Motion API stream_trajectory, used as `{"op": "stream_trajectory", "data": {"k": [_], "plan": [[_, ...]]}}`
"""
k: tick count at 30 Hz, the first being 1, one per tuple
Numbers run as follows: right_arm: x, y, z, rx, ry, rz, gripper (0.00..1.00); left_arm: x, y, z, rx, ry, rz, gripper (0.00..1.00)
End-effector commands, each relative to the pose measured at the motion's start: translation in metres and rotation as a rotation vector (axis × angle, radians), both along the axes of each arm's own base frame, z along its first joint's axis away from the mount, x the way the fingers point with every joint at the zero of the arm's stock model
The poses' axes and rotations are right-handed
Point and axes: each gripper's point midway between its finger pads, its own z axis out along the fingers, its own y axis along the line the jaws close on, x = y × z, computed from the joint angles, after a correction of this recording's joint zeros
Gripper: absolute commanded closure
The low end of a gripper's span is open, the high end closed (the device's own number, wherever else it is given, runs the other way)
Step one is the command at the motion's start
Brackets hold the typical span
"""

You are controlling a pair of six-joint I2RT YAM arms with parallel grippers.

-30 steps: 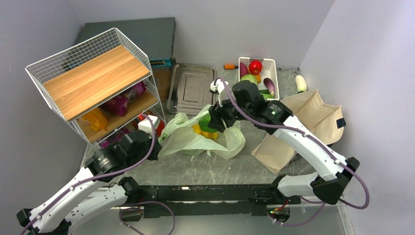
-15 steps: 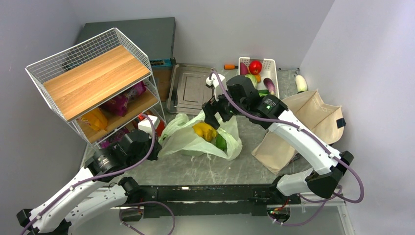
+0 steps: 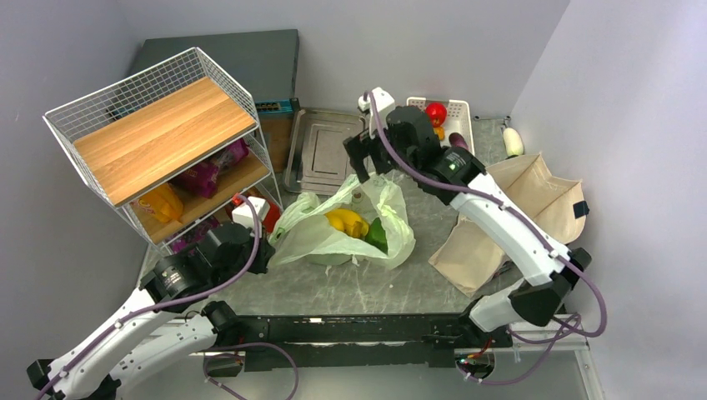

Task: Place the food into the grocery bag and tie it
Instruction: Place the fake vegetable into the grocery bag, then pick up the fake vegetable from the bin.

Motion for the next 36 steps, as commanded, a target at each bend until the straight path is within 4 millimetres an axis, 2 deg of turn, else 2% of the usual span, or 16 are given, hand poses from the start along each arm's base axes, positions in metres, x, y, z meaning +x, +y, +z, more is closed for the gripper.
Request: {"op": "stream_trajectory", "data": {"k": [1, 6, 10, 15, 23, 26, 33, 36], "plan": [[0.056, -0.032, 0.026, 0.089, -0.05, -0.185, 0.0, 0.003, -0.003, 0.007, -0.028, -0.031, -0.007, 1.0], [0.112, -0.08, 0.019, 0.073, -0.036, -0.363, 0.0, 0.002, -0.003, 0.008, -0.03, -0.03, -0.01, 1.0], [0.15, -0.109, -0.009, 0.041, -0.005, -0.463, 0.0, 0.002, -0.002, 0.008, -0.027, -0.029, -0.004, 1.0], [0.188, -0.149, -0.041, 0.027, 0.07, -0.541, 0.01, 0.002, -0.002, 0.009, -0.04, -0.04, -0.009, 1.0], [0.225, -0.196, -0.096, -0.126, 0.148, -0.634, 0.02, 0.002, -0.002, 0.009, -0.034, -0.036, -0.008, 1.0], [0.237, -0.215, -0.109, -0.168, 0.167, -0.671, 0.02, 0.002, -0.003, 0.009, -0.035, -0.036, -0.011, 1.0], [0.251, -0.246, -0.151, -0.248, 0.241, -0.748, 0.03, 0.002, -0.003, 0.007, -0.029, -0.029, -0.009, 1.0], [0.254, -0.251, -0.168, -0.217, 0.28, -0.76, 0.04, 0.002, -0.003, 0.007, -0.027, -0.029, -0.007, 1.0]]}}
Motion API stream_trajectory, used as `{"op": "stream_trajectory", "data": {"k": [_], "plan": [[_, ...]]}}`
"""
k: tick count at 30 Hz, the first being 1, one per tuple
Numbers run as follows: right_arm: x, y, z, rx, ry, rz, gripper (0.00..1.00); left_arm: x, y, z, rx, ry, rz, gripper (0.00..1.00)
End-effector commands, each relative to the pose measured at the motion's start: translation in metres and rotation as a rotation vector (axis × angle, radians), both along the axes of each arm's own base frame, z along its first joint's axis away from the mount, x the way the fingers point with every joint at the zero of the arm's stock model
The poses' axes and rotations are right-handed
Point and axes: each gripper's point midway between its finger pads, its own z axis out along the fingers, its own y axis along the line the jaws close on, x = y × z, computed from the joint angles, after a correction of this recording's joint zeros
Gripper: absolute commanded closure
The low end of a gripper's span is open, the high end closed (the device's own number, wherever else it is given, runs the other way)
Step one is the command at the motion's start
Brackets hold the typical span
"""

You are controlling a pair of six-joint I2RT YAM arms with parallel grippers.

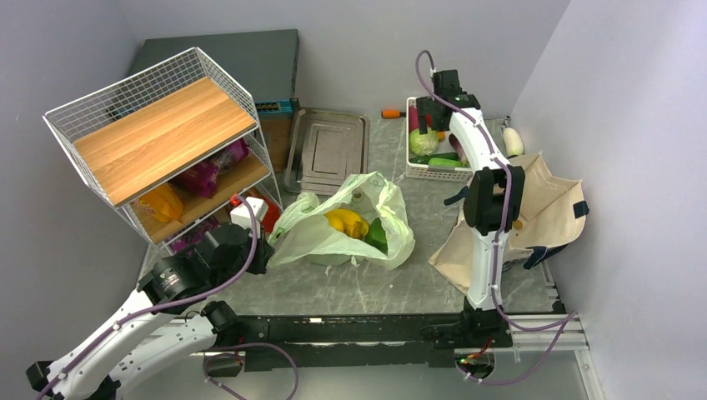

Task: Place the food into the grocery bag and tie it
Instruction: Pick up the fake vegetable from the bin.

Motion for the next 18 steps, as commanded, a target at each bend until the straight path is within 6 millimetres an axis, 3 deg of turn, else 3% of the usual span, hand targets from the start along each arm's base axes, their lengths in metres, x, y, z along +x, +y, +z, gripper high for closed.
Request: {"op": "stream_trajectory", "data": {"k": [1, 7, 12, 18], "plan": [[0.006, -0.021, -0.007, -0.003, 0.007, -0.061, 0.04, 0.004, -0.004, 0.004, -0.013, -0.018, -0.007, 1.0], [0.013, -0.05, -0.032, -0.027, 0.038, -0.122, 0.12, 0.004, -0.004, 0.003, -0.014, -0.014, -0.004, 1.0], [0.018, -0.061, -0.045, -0.029, 0.045, -0.135, 0.25, 0.005, -0.005, 0.002, -0.009, -0.009, -0.01, 1.0], [0.025, -0.074, -0.056, -0.038, 0.048, -0.148, 0.35, 0.007, -0.005, 0.0, 0.002, 0.0, -0.003, 1.0]]}}
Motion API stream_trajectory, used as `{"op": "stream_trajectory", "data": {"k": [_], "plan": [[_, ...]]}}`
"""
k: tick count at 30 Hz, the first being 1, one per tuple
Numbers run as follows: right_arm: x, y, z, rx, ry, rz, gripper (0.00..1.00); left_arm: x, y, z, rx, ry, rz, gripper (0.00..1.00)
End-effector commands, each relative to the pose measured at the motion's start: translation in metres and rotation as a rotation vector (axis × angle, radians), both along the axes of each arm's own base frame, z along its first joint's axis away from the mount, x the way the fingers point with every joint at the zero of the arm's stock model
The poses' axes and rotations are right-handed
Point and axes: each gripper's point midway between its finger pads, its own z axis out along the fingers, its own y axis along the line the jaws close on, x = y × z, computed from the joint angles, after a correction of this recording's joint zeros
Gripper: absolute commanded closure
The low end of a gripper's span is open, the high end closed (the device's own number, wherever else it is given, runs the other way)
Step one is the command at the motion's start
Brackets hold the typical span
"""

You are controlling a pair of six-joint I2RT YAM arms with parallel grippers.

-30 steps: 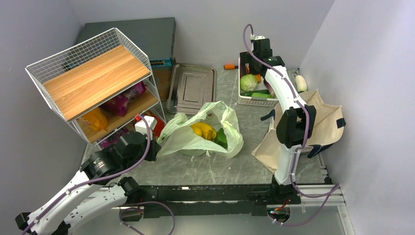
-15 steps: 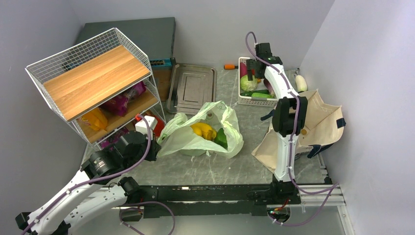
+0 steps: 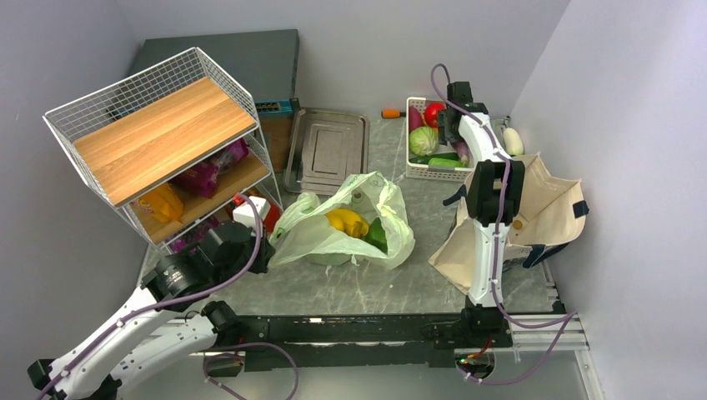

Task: Place the food into the grocery bag and tie it
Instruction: Pick up the fake vegetable from the bin.

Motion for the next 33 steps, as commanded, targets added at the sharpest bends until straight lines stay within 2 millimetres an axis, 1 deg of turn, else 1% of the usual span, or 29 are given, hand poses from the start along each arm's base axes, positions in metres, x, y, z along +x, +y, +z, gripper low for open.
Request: {"op": "stream_trajectory", "data": {"k": [1, 6, 11, 19, 25, 29, 33], "plan": [[0.022, -0.011, 0.016, -0.013, -0.082, -0.02, 0.35, 0.005, -0.004, 0.003, -0.008, -0.014, -0.008, 1.0], [0.024, -0.012, 0.007, -0.012, -0.072, -0.017, 0.37, 0.006, -0.004, 0.001, -0.002, -0.007, -0.003, 1.0], [0.024, -0.017, 0.001, -0.042, -0.058, -0.023, 0.38, 0.007, -0.005, 0.0, 0.002, 0.0, -0.006, 1.0], [0.018, -0.031, -0.021, -0.119, 0.007, -0.043, 0.38, 0.009, -0.005, -0.002, 0.004, 0.007, -0.001, 1.0], [0.015, -0.03, -0.04, -0.112, 0.047, -0.037, 0.38, 0.01, -0.005, -0.002, 0.004, 0.012, -0.003, 1.0], [0.013, -0.031, -0.047, -0.114, 0.065, -0.034, 0.44, 0.01, -0.005, -0.003, 0.003, 0.014, -0.002, 1.0], [0.013, -0.029, -0.051, -0.108, 0.07, -0.029, 0.53, 0.01, -0.006, -0.003, 0.003, 0.017, -0.004, 1.0]]}}
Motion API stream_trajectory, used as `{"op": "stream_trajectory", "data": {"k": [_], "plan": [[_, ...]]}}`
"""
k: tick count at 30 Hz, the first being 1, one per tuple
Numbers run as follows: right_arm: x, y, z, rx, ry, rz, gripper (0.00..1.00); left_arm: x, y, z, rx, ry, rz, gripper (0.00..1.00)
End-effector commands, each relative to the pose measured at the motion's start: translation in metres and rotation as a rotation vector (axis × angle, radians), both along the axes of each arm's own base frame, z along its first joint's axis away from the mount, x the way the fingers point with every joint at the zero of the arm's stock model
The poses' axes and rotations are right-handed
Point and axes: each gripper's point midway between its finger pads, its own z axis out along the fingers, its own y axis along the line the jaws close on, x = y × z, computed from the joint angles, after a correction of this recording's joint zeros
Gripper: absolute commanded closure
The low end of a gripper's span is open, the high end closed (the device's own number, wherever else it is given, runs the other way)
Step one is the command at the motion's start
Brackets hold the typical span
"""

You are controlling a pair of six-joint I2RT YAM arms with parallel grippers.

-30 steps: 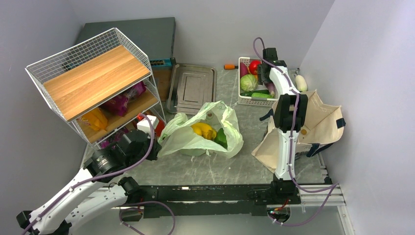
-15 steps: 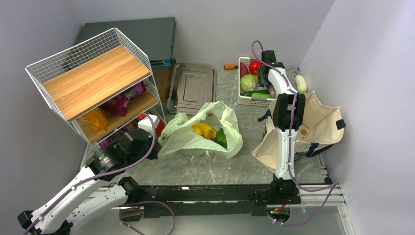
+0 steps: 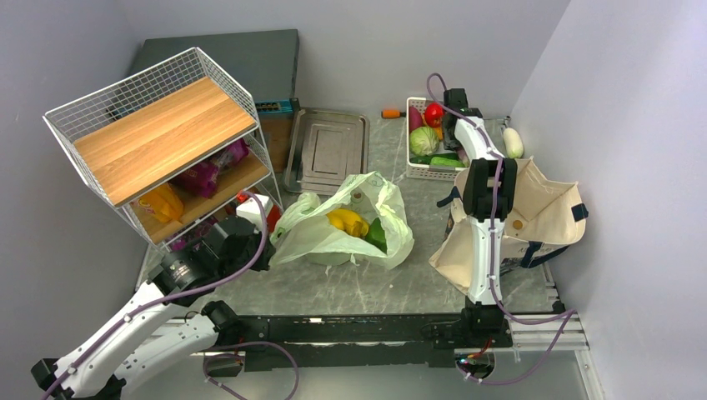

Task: Place the food into the grocery bag and tie it
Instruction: Pick up the fake vegetable from the bin.

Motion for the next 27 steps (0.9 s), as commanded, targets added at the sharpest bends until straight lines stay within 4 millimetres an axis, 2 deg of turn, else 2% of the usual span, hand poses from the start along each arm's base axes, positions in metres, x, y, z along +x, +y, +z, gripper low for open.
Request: {"op": "stream_trajectory", "data": {"k": [1, 7, 10, 13, 16, 21, 27], "plan": [[0.003, -0.005, -0.014, -0.003, 0.013, -0.006, 0.59, 0.005, -0.006, 0.005, -0.023, -0.021, -0.013, 1.0], [0.003, -0.002, -0.024, 0.018, 0.023, 0.005, 0.87, 0.005, -0.006, 0.006, -0.025, -0.023, -0.012, 1.0], [0.004, 0.0, -0.02, 0.028, 0.015, 0.007, 0.99, 0.005, -0.006, 0.005, -0.025, -0.022, -0.012, 1.0], [0.006, 0.003, -0.003, 0.042, -0.016, 0.01, 1.0, 0.005, -0.006, 0.005, -0.024, -0.021, -0.013, 1.0], [0.008, 0.009, 0.022, 0.062, -0.068, 0.015, 1.0, 0.006, -0.006, 0.005, -0.026, -0.021, -0.012, 1.0], [0.012, 0.029, 0.064, 0.091, -0.156, 0.051, 1.0, 0.005, -0.006, 0.006, -0.031, -0.025, -0.014, 1.0], [0.012, 0.046, 0.098, 0.097, -0.219, 0.084, 1.0, 0.005, -0.006, 0.008, -0.036, -0.031, -0.014, 1.0]]}}
